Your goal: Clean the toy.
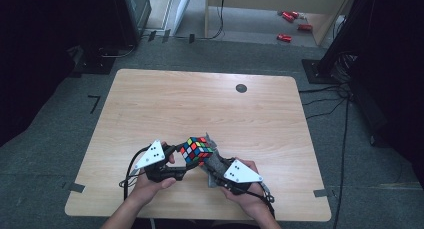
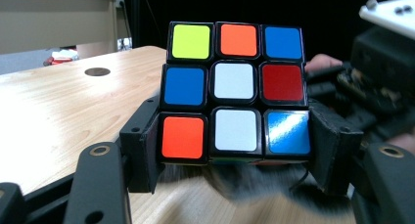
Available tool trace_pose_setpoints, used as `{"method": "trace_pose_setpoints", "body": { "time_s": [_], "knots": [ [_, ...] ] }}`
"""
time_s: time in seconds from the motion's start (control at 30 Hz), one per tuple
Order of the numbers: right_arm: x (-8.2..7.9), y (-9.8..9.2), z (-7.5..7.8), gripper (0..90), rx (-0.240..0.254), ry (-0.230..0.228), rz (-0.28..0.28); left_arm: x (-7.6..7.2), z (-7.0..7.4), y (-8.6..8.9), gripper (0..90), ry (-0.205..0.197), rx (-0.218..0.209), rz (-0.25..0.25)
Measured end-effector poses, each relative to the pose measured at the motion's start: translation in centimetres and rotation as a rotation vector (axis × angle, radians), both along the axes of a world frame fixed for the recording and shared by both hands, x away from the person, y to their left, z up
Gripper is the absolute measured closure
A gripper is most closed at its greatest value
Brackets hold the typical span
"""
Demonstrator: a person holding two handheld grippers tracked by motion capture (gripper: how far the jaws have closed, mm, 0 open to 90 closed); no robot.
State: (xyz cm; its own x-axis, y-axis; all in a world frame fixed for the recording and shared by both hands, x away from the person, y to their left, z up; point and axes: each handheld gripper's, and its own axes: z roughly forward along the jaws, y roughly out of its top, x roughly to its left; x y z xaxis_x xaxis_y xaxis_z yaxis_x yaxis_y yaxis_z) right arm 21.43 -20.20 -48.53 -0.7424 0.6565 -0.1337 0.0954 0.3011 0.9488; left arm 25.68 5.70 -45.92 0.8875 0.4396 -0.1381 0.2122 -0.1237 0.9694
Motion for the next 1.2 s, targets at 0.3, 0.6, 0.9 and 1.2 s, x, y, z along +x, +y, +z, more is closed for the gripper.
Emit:
{"method": "trace_pose_setpoints", "body": {
  "time_s": [0.3, 0.6, 0.9, 1.2],
  "knots": [
    [-0.1, 1.3, -1.1, 60.4, -0.098, 0.06, 0.076, 0.2, -0.1, 0.3, 34.5, 0.009, 0.012, 0.023],
    [-0.1, 0.2, 0.0, 60.6, -0.002, 0.002, -0.024, 0.1, -0.1, 0.0, 34.5, 0.008, 0.016, 0.016],
    [-0.1, 0.8, -0.6, 60.3, -0.056, 0.038, 0.031, 0.2, 0.0, 0.3, 34.5, 0.009, 0.011, 0.032],
    [-0.1, 0.1, 0.1, 60.2, 0.014, 0.022, -0.025, 0.2, -0.1, 0.0, 34.5, 0.012, 0.016, 0.022]
  ]
}}
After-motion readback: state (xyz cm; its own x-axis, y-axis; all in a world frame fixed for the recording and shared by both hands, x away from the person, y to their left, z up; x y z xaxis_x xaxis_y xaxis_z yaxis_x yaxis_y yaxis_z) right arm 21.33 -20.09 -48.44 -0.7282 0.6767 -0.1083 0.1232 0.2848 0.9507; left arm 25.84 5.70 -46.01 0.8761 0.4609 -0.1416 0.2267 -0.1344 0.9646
